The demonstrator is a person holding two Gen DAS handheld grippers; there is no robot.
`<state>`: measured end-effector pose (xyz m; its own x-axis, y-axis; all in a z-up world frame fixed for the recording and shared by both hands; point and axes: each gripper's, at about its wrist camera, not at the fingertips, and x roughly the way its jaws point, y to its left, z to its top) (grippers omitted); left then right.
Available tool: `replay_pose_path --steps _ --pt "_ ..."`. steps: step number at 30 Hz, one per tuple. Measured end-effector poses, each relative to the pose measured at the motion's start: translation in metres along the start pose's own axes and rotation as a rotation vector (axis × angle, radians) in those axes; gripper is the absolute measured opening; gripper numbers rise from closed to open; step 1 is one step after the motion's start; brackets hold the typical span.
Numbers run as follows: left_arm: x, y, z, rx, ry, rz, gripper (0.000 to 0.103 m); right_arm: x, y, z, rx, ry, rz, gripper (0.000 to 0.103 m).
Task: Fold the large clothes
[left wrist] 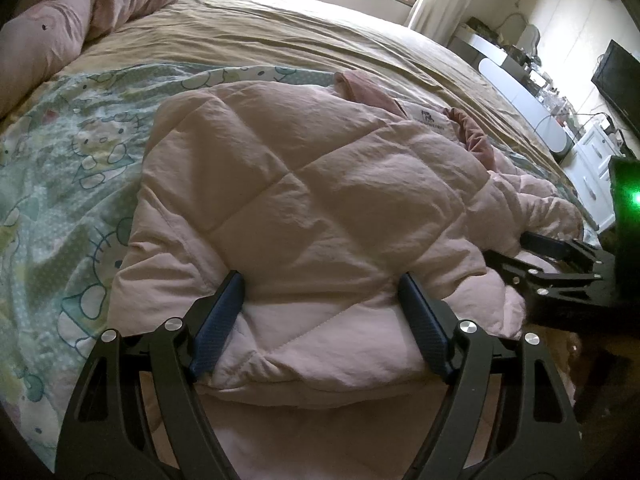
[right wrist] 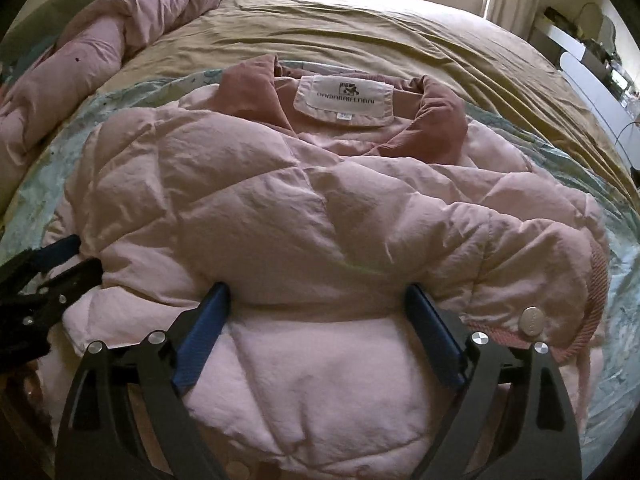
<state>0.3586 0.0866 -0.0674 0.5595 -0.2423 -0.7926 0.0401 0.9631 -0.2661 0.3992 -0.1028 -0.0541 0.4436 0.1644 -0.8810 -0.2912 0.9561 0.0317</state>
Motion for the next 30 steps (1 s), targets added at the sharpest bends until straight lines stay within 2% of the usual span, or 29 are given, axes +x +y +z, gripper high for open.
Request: replay_pose_path --steps 12,14,17,24,30 --pt "-0.005 0.001 0.003 -0.016 0.007 -0.021 0.072 -0.004 -0.002 -0.004 0.019 -0.036 0.001 0.089" --pt "-0.009 0.001 0.006 -0.018 0.009 -0.039 0.081 -0.012 -0.003 -0.004 0.021 -0.044 0.011 0.090" --pt "-0.015 0.000 0.009 -0.022 0.014 -0.045 0.093 -0.029 -0.010 -0.009 0.057 -0.067 0.054 0.099" --pt "-0.023 -0.001 0.013 -0.038 0.023 -0.046 0.094 -0.061 -0.029 -0.021 0.151 -0.113 0.101 0.099" --pt "-0.034 -0.004 0.015 -0.036 0.018 -0.043 0.094 -0.075 -0.036 -0.028 0.181 -0.130 0.101 0.099"
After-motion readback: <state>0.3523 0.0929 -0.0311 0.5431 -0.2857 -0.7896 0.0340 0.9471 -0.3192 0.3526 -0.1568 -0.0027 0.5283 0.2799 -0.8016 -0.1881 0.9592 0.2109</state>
